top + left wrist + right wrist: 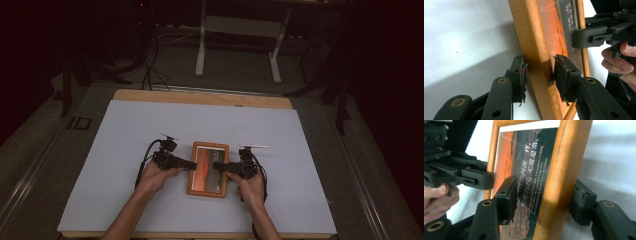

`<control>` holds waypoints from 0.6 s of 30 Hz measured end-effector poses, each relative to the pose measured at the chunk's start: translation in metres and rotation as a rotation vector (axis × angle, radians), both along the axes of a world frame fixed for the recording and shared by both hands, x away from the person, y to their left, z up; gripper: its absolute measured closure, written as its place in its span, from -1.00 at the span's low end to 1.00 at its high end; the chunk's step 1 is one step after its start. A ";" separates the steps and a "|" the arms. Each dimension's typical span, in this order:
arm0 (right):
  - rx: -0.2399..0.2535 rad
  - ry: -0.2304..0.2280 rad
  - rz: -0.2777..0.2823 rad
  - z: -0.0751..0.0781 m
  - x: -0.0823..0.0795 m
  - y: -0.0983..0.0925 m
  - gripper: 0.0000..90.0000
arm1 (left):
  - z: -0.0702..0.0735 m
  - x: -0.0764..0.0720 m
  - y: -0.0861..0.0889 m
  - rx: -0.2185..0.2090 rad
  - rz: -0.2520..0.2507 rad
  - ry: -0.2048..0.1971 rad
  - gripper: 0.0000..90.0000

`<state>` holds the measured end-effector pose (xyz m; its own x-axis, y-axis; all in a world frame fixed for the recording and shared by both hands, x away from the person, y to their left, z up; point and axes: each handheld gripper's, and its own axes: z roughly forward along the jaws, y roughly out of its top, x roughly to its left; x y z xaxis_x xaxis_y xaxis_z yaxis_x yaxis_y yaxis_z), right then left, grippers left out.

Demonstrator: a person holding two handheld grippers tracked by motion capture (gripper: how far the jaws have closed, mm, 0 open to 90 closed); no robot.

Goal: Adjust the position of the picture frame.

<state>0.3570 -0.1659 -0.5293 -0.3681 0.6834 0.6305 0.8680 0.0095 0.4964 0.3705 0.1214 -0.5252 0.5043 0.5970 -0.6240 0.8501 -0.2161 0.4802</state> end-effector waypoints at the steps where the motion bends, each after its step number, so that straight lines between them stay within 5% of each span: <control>1: -0.003 0.003 0.005 -0.001 0.001 0.000 -0.02 | -0.001 0.000 -0.001 0.002 0.004 0.002 0.37; 16: -0.024 -0.004 0.058 -0.001 0.009 0.004 -0.05 | -0.001 -0.004 0.002 0.017 0.026 -0.006 0.34; 18: -0.013 -0.018 0.071 -0.003 0.009 0.002 -0.04 | 0.001 -0.007 -0.001 0.037 0.017 -0.037 0.30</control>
<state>0.3664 -0.1640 -0.5322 -0.4271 0.6631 0.6148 0.8559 0.0772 0.5114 0.3636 0.1208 -0.5246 0.5166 0.6279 -0.5822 0.8353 -0.2202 0.5037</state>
